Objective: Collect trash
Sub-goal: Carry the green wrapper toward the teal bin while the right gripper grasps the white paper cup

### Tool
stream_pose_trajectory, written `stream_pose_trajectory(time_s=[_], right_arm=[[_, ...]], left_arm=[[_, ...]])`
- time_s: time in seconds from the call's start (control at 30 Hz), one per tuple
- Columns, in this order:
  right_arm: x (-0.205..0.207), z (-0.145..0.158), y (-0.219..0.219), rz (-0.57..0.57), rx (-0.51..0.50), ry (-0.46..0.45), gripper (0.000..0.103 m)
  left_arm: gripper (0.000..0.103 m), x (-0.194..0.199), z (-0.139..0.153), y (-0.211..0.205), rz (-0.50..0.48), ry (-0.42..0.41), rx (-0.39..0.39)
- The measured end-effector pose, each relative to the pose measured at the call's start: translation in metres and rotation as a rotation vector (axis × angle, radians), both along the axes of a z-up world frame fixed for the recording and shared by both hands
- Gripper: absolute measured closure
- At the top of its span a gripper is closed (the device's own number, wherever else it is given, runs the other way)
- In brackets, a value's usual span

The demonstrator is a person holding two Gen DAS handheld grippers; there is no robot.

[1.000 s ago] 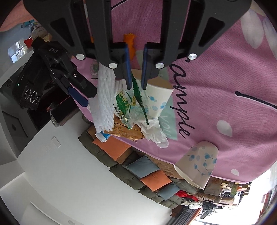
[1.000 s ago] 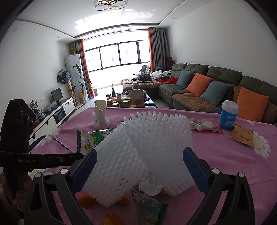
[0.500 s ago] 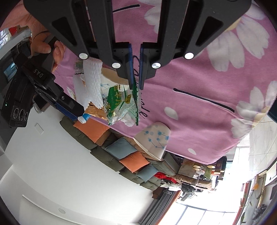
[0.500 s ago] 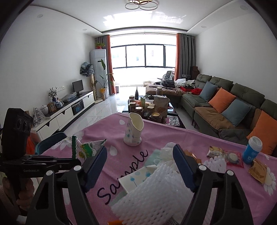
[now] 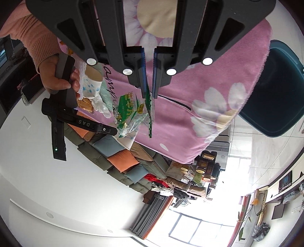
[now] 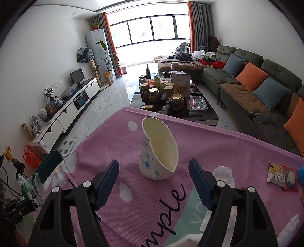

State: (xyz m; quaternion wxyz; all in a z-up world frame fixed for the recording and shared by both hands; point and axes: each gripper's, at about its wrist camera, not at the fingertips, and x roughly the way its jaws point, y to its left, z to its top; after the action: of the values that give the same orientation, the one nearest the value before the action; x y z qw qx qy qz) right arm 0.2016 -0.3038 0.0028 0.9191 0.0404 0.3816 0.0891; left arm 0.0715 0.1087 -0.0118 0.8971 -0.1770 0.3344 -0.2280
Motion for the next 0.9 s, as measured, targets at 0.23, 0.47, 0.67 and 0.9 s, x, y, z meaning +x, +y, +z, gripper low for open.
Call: stream_pose_trajectory(time_s=[0.23, 0.47, 0.67, 0.9], right_arm=[[0.022, -0.019, -0.001, -0.035, 0.094, 0.077, 0.060], [0.017, -0.022, -0.002, -0.047, 0.137, 0.068, 0.085], [-0.007, -0.002, 0.007, 0.023, 0.173, 0.012, 0.085], [-0.042, 0.023, 0.053, 0.233, 0.230, -0.023, 0.085]], left_arm=[[0.097, -0.007, -0.007, 0.026, 0.039, 0.021, -0.010], [0.097, -0.013, -0.006, 0.031, 0.060, 0.024, 0.007], [0.097, -0.016, -0.005, 0.047, 0.105, 0.017, 0.030], [0.097, -0.025, -0.006, 0.084, 0.207, 0.029, 0.065]])
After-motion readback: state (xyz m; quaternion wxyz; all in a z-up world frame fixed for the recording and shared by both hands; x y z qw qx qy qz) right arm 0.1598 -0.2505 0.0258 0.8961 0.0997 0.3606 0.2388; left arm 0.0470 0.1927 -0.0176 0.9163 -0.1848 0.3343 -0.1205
